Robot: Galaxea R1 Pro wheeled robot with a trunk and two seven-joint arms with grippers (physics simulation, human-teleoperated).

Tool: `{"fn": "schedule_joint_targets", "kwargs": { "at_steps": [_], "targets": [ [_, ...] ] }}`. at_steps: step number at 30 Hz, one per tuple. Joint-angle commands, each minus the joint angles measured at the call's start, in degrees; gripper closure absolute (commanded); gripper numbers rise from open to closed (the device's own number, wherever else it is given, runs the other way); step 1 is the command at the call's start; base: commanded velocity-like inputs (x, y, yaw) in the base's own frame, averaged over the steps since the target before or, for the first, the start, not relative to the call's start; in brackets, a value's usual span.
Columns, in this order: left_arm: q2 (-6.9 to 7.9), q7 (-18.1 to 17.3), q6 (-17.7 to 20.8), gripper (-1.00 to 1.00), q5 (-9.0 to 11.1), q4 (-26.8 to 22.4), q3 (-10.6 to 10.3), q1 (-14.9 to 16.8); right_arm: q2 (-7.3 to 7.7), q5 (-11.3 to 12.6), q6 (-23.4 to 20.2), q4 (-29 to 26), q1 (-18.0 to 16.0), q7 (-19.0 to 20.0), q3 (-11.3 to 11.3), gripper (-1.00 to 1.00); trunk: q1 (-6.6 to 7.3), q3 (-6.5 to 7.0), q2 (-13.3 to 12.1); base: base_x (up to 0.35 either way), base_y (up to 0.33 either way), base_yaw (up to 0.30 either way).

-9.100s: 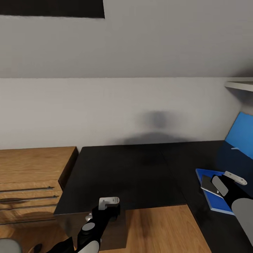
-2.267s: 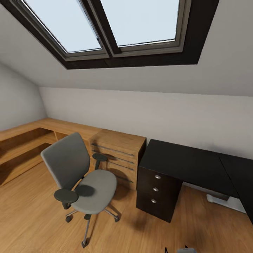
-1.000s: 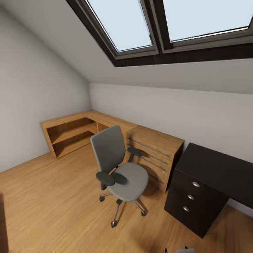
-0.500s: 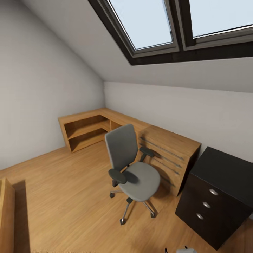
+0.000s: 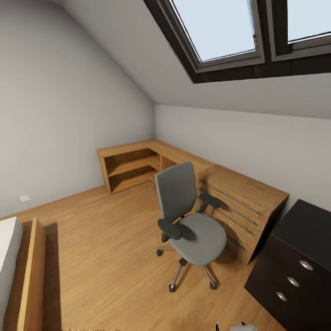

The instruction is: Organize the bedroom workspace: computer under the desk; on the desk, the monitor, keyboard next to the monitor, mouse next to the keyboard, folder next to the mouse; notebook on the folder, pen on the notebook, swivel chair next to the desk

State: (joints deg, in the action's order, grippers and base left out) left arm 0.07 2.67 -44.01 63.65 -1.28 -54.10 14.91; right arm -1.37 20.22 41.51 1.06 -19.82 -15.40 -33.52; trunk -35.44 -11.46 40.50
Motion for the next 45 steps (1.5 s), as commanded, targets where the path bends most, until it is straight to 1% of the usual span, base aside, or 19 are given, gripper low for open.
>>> {"fn": "schedule_joint_targets", "kwargs": {
  "at_steps": [1, 9, 13, 20, 23, 45],
  "targets": [
    [0.01, 0.3, -0.1, -1.00, 0.3, 0.0, -0.5, 0.0, -0.03, 0.2, 0.1, 0.1, -0.1, -0.3, -0.5, -1.00, -0.01, -0.13, 0.1, 0.000, 0.000, 0.259],
    [-0.04, 0.3, -0.1, -1.00, 0.3, 0.0, -0.5, 0.0, -0.03, 0.2, 0.1, 0.1, 0.0, -0.4, -0.5, -1.00, -0.01, -0.44, 0.1, 0.027, 0.000, 0.259],
    [-0.07, 0.2, -0.1, -1.00, 0.3, 0.0, -0.5, 0.0, -0.03, 0.2, 0.1, 0.0, 0.0, -0.4, -0.5, -1.00, -0.01, -0.60, 0.1, 0.252, 0.000, 0.248],
    [-0.07, 0.3, -0.1, -1.00, 0.3, 0.0, -0.5, 0.0, -0.08, -0.1, 0.4, 0.0, 0.0, -0.3, -0.7, -1.00, -0.01, -0.66, 0.1, 0.301, 0.000, 0.069],
    [-0.07, 0.3, -0.1, -1.00, 0.3, 0.0, -0.5, 0.0, -0.11, 0.0, 0.4, 0.0, -0.1, -0.3, -0.7, -1.00, -0.01, -0.67, 0.1, 0.144, 0.000, 0.174],
    [-0.10, 0.3, -0.1, -1.00, 0.3, 0.0, -0.5, 0.0, -0.12, 0.0, 0.7, 0.0, -0.1, -0.3, -0.7, -1.00, -0.01, -0.67, 0.1, 0.013, 0.000, 0.270]
  ]
}}
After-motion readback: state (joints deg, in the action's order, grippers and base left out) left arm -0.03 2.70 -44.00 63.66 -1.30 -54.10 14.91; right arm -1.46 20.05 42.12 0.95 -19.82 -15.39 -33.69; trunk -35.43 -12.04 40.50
